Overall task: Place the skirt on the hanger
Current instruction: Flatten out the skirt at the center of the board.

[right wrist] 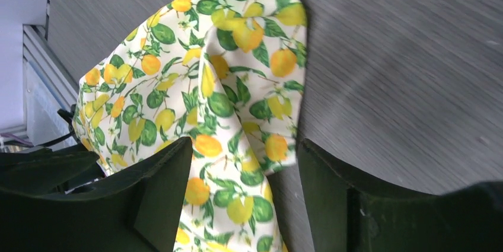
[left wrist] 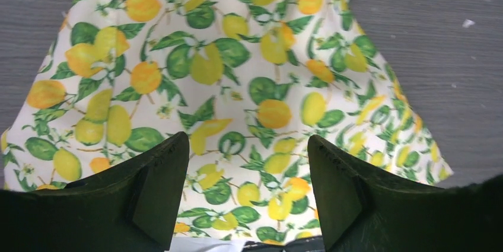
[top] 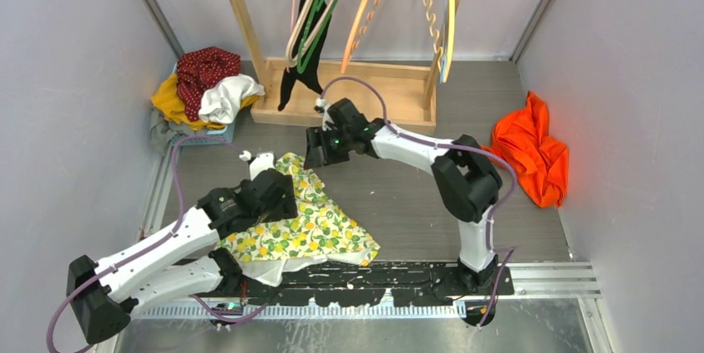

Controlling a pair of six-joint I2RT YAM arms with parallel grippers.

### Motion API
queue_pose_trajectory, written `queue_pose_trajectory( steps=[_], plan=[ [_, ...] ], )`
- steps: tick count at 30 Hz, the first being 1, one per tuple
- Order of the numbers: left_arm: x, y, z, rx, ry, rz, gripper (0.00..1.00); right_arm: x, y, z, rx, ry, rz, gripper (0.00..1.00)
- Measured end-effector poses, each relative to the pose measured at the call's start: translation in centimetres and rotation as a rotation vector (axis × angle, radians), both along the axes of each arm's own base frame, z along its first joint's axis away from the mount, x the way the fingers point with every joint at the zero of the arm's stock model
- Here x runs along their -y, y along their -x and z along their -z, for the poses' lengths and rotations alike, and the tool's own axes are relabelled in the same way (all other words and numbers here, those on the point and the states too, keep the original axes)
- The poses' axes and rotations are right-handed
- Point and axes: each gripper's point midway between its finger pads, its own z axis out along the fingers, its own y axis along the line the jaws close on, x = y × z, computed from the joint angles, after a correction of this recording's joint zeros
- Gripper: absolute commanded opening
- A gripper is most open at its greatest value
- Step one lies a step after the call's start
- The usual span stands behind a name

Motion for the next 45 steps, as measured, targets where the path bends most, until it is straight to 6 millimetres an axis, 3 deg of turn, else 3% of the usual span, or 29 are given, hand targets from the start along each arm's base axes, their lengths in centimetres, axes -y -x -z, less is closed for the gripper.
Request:
queue_pose_trajectory(
  steps=[3,7,12,14,16,19,21,26,29,34,35,37,40,43,45],
  plan=[
    [-1.4,-0.2,1.4,-0.018,-0.022,-0.052,0.73,-2.2,0.7,1.5,-0.028,-0.007,-0.052,0.72],
    [-2.7,-0.3,2.2,-0.025,-0.028,-0.101,0.72,-4.9,2.2,2.6,-0.049,-0.011,-0.117,0.63],
    [-2.7,-0.5,2.0,-0.008,-0.008,-0.106,0.71,-6.8,3.2,3.3,-0.034,0.020,-0.156,0.27],
    [-2.7,-0.6,1.9,-0.004,-0.002,-0.108,0.71,-6.6,3.4,3.6,-0.030,0.044,-0.149,0.10],
    [-2.6,-0.6,1.9,-0.001,0.003,-0.108,0.71,-5.7,3.3,4.1,-0.014,0.072,-0.131,0.08],
    [-2.3,-0.7,2.1,-0.002,0.013,-0.101,0.70,-1.7,4.3,4.6,-0.004,0.142,-0.082,0.06],
    [-2.0,-0.8,2.4,-0.010,0.015,-0.095,0.70,1.3,5.4,3.5,0.013,0.168,-0.053,0.05],
    [-0.7,-1.2,3.3,-0.042,0.017,-0.054,0.68,9.4,8.3,-2.6,0.143,0.100,0.067,0.06],
    [0.5,-1.5,4.3,-0.093,-0.001,-0.016,0.64,11.9,10.2,-4.2,0.168,0.036,0.107,0.12],
    [3.8,-2.8,4.3,-0.140,0.014,0.059,0.62,12.5,13.3,-1.3,0.076,0.063,0.061,0.11],
    [4.5,-3.0,3.8,-0.131,0.023,0.073,0.62,12.4,13.2,-0.6,0.061,0.084,0.060,0.14],
    [5.9,-3.4,2.3,-0.101,0.046,0.107,0.63,12.1,13.0,0.0,0.049,0.111,0.057,0.29],
    [7.5,-3.6,-0.1,-0.052,0.077,0.153,0.63,10.7,11.2,0.2,0.048,0.150,0.054,0.47],
    [8.9,-3.2,-2.4,-0.014,0.111,0.198,0.63,9.5,8.6,-0.4,0.081,0.161,0.077,0.53],
    [10.2,-2.6,-3.7,0.003,0.124,0.242,0.63,10.0,7.1,-0.6,0.091,0.156,0.116,0.56]
  ],
)
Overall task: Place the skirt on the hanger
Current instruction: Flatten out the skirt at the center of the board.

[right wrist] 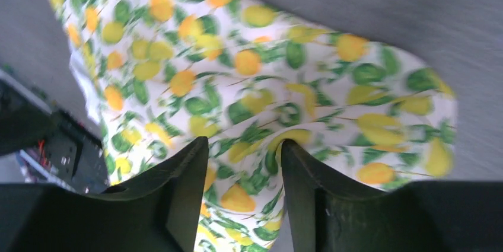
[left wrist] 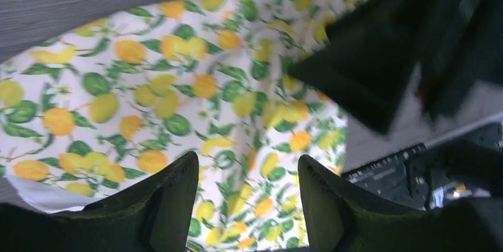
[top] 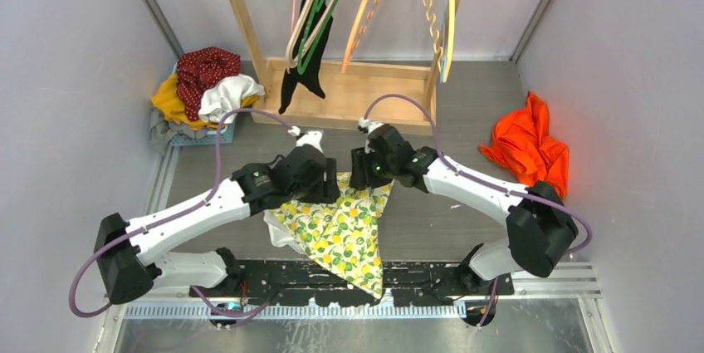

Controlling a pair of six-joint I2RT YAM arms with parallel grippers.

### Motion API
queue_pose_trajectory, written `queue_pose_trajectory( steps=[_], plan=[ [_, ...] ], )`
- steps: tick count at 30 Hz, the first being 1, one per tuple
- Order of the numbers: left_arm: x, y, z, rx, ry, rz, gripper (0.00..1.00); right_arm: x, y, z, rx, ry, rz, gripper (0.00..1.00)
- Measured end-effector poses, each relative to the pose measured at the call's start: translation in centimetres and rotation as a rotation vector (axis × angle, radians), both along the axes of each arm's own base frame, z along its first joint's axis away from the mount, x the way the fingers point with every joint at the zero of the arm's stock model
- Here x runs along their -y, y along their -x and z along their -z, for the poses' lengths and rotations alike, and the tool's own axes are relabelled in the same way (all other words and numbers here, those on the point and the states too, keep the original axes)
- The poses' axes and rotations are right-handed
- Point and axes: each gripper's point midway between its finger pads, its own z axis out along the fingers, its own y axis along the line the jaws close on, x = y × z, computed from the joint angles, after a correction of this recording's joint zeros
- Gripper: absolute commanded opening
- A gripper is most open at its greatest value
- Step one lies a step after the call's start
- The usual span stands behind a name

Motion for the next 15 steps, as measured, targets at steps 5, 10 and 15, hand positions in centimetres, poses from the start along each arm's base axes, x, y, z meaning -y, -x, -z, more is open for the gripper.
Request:
queue_pose_trajectory(
  steps=[5,10,15],
  plan=[
    [3.7,2.2,-0.9,0.007,-0.031,0.117,0.63,5.6,-2.7,1.2,0.008,0.019,0.193,0.59],
    [4.6,2.9,1.3,-0.029,-0.104,0.149,0.62,9.0,-1.0,2.1,0.012,0.029,0.269,0.64],
    [4.2,2.8,1.9,-0.036,-0.138,0.140,0.62,11.2,-1.4,2.5,-0.001,0.007,0.348,0.65]
  ],
)
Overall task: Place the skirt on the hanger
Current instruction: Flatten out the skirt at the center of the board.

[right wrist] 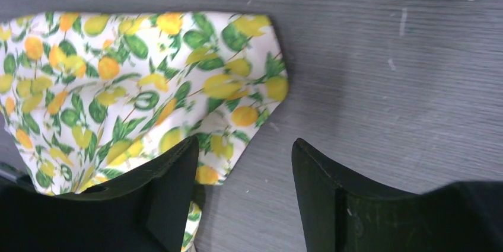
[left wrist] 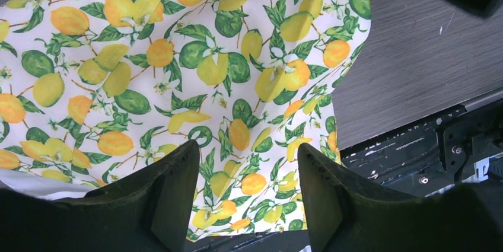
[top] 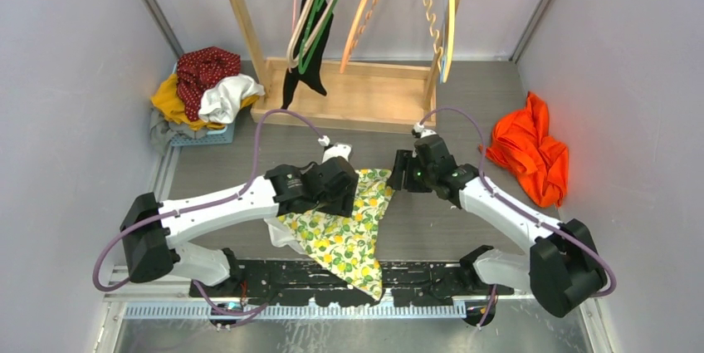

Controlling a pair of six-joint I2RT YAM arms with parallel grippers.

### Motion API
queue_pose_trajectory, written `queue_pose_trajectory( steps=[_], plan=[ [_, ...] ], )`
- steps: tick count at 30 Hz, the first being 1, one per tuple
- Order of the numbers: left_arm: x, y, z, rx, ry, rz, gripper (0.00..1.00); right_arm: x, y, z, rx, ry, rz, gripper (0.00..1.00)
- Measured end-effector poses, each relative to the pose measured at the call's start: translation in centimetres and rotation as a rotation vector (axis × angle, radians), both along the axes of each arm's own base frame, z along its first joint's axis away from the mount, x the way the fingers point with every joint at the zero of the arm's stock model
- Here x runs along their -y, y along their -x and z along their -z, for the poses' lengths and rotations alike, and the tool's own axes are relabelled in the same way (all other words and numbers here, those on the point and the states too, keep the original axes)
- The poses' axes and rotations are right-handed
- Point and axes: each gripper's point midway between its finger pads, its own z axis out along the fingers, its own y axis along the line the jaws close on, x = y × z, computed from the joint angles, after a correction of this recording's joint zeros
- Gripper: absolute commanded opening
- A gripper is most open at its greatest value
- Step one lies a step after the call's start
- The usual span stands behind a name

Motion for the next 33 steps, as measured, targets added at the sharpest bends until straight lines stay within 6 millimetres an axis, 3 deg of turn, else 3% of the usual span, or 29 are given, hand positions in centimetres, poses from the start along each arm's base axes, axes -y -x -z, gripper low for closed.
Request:
queue_pose_trajectory(
  steps=[5,10,14,22,29,33],
  plan=[
    [-0.4,0.3,-0.2,0.002,-0.012,0.000,0.62,1.2,-1.8,0.8,-0.026,-0.045,0.079,0.66],
    [-1.2,1.4,-0.8,0.006,0.002,-0.003,0.61,0.7,-3.1,2.4,-0.065,-0.083,0.101,0.63],
    [-2.0,2.3,-0.9,0.000,0.011,-0.005,0.60,0.2,-3.3,4.0,-0.113,-0.096,0.107,0.61],
    [-1.9,5.1,0.8,-0.044,0.003,0.027,0.60,0.1,-3.1,4.4,-0.110,-0.122,0.120,0.58],
    [1.2,9.0,3.1,-0.093,-0.037,0.133,0.63,0.6,-2.6,4.0,-0.089,-0.121,0.134,0.56],
    [3.3,10.2,5.1,-0.118,-0.080,0.172,0.66,0.7,-2.6,3.9,-0.085,-0.120,0.135,0.58]
  ],
)
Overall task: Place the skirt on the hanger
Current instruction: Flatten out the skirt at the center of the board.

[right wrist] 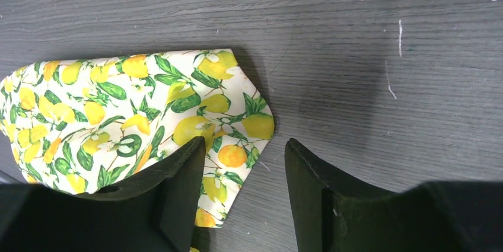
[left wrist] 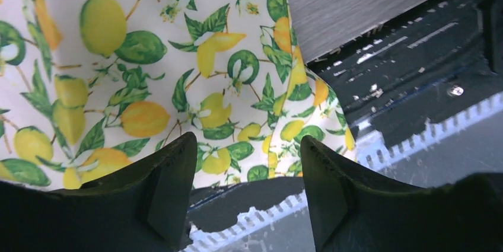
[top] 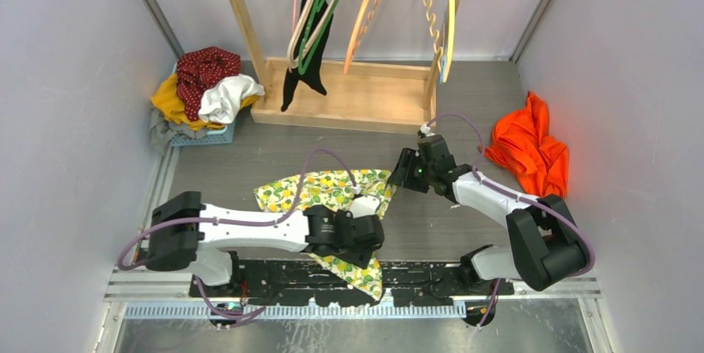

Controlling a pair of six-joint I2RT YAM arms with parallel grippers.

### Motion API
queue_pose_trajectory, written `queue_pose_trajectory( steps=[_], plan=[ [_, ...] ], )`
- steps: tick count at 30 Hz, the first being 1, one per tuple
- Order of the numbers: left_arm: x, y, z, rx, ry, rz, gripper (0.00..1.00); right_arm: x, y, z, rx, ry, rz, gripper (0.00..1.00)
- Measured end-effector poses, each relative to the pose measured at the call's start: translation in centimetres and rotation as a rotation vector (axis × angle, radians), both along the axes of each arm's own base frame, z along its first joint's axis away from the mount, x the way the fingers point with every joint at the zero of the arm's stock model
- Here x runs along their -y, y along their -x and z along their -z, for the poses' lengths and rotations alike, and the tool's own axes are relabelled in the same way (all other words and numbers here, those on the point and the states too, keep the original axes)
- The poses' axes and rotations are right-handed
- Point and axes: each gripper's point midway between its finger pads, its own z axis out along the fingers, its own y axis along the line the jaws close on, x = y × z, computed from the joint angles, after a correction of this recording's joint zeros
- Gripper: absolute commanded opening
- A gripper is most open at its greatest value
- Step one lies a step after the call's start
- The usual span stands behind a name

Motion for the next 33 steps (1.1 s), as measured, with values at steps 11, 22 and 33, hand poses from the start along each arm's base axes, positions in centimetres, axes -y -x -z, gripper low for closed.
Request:
queue_pose_trajectory(
  steps=[11,22,33],
  plan=[
    [0.1,-0.6,4.1,-0.005,-0.103,-0.062,0.25,-0.3,0.5,0.5,-0.018,-0.013,-0.017,0.55],
    [-1.1,-1.0,4.1,0.006,-0.100,-0.099,0.00,-1.0,1.1,1.7,-0.043,-0.020,-0.042,0.52],
    [0.6,0.3,1.0,-0.045,0.053,-0.035,0.65,-1.7,1.0,1.8,-0.039,-0.021,-0.061,0.52]
  ],
)
